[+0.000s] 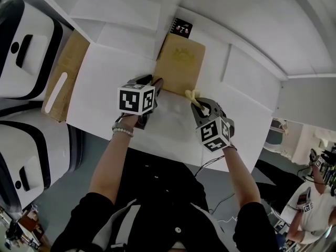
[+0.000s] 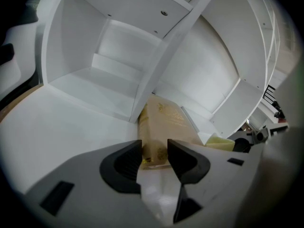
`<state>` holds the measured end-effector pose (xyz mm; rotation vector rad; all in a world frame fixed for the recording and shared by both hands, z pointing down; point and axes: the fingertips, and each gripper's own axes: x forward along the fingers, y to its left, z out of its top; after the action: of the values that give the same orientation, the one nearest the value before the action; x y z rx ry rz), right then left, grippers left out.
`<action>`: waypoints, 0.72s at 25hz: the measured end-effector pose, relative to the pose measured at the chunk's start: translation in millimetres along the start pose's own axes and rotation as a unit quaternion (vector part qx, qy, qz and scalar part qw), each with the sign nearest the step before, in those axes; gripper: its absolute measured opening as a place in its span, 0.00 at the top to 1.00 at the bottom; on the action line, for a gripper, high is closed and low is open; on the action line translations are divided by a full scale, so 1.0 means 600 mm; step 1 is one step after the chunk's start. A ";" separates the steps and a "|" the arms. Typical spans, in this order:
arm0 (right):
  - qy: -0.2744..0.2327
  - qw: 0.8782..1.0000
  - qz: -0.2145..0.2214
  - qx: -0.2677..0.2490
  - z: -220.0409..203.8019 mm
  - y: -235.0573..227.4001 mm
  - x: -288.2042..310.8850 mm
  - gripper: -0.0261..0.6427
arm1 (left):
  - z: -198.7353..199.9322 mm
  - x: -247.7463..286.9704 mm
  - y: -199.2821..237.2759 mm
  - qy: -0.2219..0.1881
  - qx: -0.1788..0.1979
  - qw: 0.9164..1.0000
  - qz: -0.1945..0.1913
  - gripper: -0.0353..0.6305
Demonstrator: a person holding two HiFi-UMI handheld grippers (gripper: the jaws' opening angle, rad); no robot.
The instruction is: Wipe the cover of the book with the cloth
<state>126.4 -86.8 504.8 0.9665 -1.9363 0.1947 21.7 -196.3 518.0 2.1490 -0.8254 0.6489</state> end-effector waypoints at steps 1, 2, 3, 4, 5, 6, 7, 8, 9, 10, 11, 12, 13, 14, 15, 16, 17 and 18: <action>-0.011 1.000 0.005 0.004 0.009 -0.002 -0.008 0.91 | 0.000 0.000 0.000 0.000 0.000 1.000 -0.001 0.69; -0.022 1.000 0.006 0.009 0.019 -0.008 -0.015 0.91 | 0.000 0.000 0.001 0.000 0.000 1.000 -0.001 0.69; -0.034 0.999 0.003 0.012 0.030 -0.018 -0.021 0.91 | 0.000 0.001 0.001 0.000 -0.001 1.000 -0.002 0.69; -0.044 0.999 -0.003 0.013 0.041 -0.032 -0.025 0.91 | 0.000 0.001 0.001 -0.001 -0.002 1.000 -0.002 0.69; -0.051 0.999 -0.012 0.013 0.051 -0.049 -0.026 0.91 | 0.000 0.001 0.000 -0.001 -0.002 1.000 -0.002 0.69; -0.056 0.998 -0.022 0.012 0.060 -0.069 -0.024 0.91 | 0.000 0.001 0.000 -0.001 -0.002 1.000 -0.002 0.69; -0.058 0.998 -0.033 0.009 0.067 -0.089 -0.020 0.91 | 0.000 0.001 0.000 -0.001 -0.002 1.000 -0.002 0.69; -0.058 0.997 -0.044 0.005 0.074 -0.110 -0.014 0.91 | 0.000 0.000 0.000 -0.001 -0.003 1.000 -0.003 0.69; -0.057 0.997 -0.054 0.000 0.081 -0.130 -0.007 0.91 | 0.000 0.000 0.000 -0.001 -0.003 1.000 -0.004 0.69; -0.054 0.997 -0.063 -0.008 0.087 -0.148 0.001 0.91 | 0.000 0.000 0.000 -0.001 -0.003 1.000 -0.004 0.69; -0.052 0.996 -0.070 -0.017 0.094 -0.166 0.011 0.91 | 0.000 0.000 0.000 -0.001 -0.003 1.000 -0.004 0.69; -0.048 0.996 -0.077 -0.027 0.100 -0.184 0.021 0.91 | 0.000 0.000 0.000 -0.001 -0.003 1.000 -0.004 0.69; -0.043 0.995 -0.083 -0.037 0.104 -0.201 0.033 0.91 | 0.001 0.000 0.000 -0.001 -0.003 1.000 -0.004 0.69; -0.036 0.994 -0.090 -0.047 0.106 -0.218 0.045 0.91 | 0.001 0.000 0.000 -0.001 -0.003 1.000 -0.003 0.69; -0.028 0.993 -0.096 -0.055 0.107 -0.235 0.057 0.91 | 0.001 0.000 0.000 -0.001 -0.002 1.000 -0.003 0.70; -0.019 0.993 -0.102 -0.061 0.108 -0.252 0.068 0.91 | 0.001 0.000 0.000 -0.001 -0.002 1.000 -0.003 0.70; -0.009 0.992 -0.106 -0.067 0.107 -0.267 0.079 0.91 | 0.001 0.001 0.000 -0.001 -0.003 1.000 -0.002 0.70; 0.000 0.991 -0.110 -0.071 0.106 -0.281 0.089 0.91 | 0.001 0.001 0.000 -0.001 -0.003 1.000 -0.003 0.70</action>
<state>187.3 -261.3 471.3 1.0740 -1.8006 -0.0685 22.5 -196.9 518.1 2.1461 -0.8219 0.6405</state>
